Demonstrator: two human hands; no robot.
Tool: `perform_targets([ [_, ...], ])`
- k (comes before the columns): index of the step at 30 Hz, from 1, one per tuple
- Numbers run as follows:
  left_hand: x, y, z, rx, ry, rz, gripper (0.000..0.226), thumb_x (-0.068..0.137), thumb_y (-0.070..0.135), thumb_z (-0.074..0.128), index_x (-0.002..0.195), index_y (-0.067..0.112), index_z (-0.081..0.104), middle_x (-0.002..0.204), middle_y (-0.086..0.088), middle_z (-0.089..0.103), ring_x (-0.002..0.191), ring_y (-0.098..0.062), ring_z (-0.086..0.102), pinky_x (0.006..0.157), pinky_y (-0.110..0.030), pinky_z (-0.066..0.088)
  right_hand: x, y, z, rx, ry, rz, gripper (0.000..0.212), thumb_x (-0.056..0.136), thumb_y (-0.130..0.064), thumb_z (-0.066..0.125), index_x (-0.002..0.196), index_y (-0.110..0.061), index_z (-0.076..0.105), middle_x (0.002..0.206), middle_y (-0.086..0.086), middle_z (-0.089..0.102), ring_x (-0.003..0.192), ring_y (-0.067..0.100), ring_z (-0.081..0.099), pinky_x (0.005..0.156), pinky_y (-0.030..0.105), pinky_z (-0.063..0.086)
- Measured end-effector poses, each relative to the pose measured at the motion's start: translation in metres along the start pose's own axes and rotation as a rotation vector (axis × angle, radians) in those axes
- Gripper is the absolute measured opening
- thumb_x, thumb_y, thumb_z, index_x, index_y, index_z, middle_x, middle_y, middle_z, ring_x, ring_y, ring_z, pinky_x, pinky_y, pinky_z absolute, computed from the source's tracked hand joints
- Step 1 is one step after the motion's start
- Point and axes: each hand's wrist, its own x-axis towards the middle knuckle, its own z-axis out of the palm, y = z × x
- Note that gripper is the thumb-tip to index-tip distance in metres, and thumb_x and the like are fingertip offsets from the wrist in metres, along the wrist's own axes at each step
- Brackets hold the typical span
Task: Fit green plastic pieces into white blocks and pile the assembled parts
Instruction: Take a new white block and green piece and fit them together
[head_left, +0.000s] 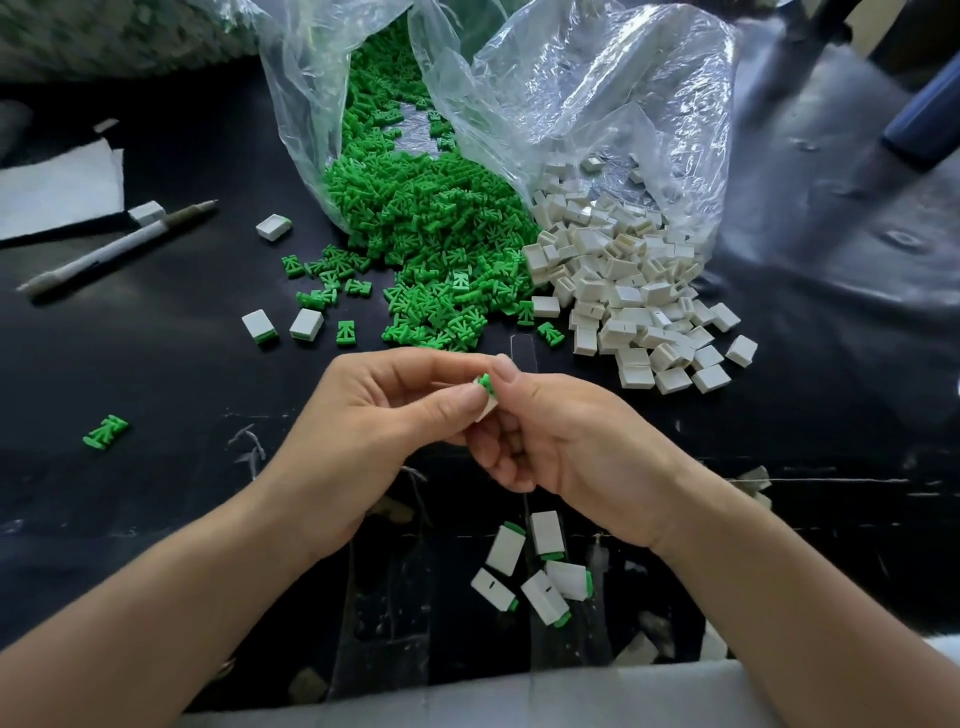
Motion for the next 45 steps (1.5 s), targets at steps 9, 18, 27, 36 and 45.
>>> perform_targets([
  [9,-0.001,0.002,0.001,0.016,0.011,0.013,0.022,0.071,0.005,0.057,0.082,0.011,0.075,0.076,-0.033,0.061,0.061,-0.029,0.066,0.059,-0.025,0.054,-0.001,-0.002,0.001,-0.13,0.016,-0.027,0.044,0.074,-0.052,0.038,0.077,-0.011,0.053,0.064,-0.003,0.054,0.055,0.006,0.046,0.053,0.019,0.035],
  [18,0.0,-0.003,-0.001,0.082,0.089,-0.057,0.018,0.065,0.009,0.062,0.078,0.01,0.075,0.098,-0.003,0.073,0.091,-0.013,0.068,0.08,-0.025,0.054,-0.002,0.004,0.005,-0.38,0.139,-0.103,0.032,0.074,-0.053,0.032,0.068,-0.027,0.049,0.065,-0.011,0.049,0.055,-0.003,0.044,0.056,0.012,0.036],
  [27,-0.001,-0.003,0.002,-0.008,0.098,-0.089,0.018,0.062,0.008,0.063,0.072,0.014,0.076,0.098,-0.001,0.073,0.093,-0.014,0.068,0.076,-0.021,0.054,0.0,0.009,0.004,-0.526,0.209,-0.137,0.033,0.097,-0.036,0.034,0.066,-0.036,0.044,0.063,-0.023,0.046,0.063,-0.01,0.043,0.066,0.018,0.03],
  [36,0.0,-0.002,0.004,-0.093,0.079,-0.131,0.018,0.062,0.005,0.062,0.069,0.011,0.076,0.098,-0.002,0.073,0.088,-0.014,0.069,0.07,-0.018,0.053,-0.001,0.007,0.006,-0.612,0.217,-0.143,0.029,0.098,-0.035,0.032,0.07,-0.034,0.042,0.073,-0.018,0.043,0.07,-0.002,0.042,0.07,0.021,0.031],
  [45,0.001,-0.002,0.0,-0.15,0.007,-0.122,0.024,0.068,0.009,0.063,0.088,0.004,0.074,0.084,-0.018,0.072,0.071,-0.028,0.069,0.067,-0.026,0.054,0.0,0.007,0.0,-0.461,0.18,-0.2,0.068,0.084,-0.056,0.025,0.1,-0.001,0.062,0.063,-0.012,0.046,0.06,0.002,0.041,0.062,0.021,0.035],
])
